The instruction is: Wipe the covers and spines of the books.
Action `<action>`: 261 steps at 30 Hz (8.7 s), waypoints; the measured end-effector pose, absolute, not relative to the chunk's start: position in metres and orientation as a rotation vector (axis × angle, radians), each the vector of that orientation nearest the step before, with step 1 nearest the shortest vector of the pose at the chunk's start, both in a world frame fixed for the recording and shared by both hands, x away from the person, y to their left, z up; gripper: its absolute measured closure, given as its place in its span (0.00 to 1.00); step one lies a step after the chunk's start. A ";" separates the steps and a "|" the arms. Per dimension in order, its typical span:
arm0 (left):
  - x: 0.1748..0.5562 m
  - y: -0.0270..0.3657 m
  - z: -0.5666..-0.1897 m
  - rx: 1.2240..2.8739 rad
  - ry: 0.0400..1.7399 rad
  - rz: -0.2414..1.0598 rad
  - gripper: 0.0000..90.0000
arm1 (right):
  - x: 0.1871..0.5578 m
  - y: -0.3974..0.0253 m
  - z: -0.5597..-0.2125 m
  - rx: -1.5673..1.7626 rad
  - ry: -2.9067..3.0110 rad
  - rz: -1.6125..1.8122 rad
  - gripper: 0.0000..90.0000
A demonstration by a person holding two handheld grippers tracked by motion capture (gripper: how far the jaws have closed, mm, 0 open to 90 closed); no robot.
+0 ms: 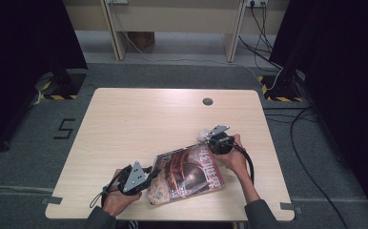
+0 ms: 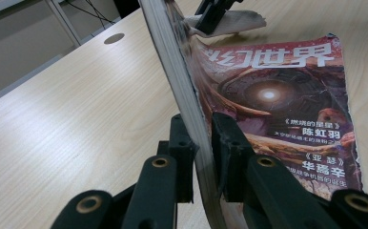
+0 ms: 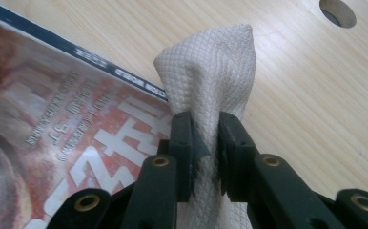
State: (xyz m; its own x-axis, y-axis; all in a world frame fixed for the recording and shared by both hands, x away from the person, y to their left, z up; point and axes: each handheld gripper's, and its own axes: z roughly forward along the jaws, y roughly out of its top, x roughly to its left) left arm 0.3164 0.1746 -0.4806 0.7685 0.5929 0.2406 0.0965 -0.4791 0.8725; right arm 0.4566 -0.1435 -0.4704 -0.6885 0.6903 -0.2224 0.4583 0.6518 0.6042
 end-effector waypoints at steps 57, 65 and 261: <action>0.316 0.176 -0.481 2.014 0.518 0.664 0.86 | 0.444 -0.122 -0.460 0.786 2.467 0.793 0.87; 0.316 0.177 -0.481 2.013 0.521 0.665 0.85 | 0.432 -0.107 -0.451 0.725 2.466 0.830 0.87; 0.311 0.169 -0.476 2.036 0.443 0.760 0.85 | 0.391 -0.249 -0.486 1.089 2.425 0.613 0.79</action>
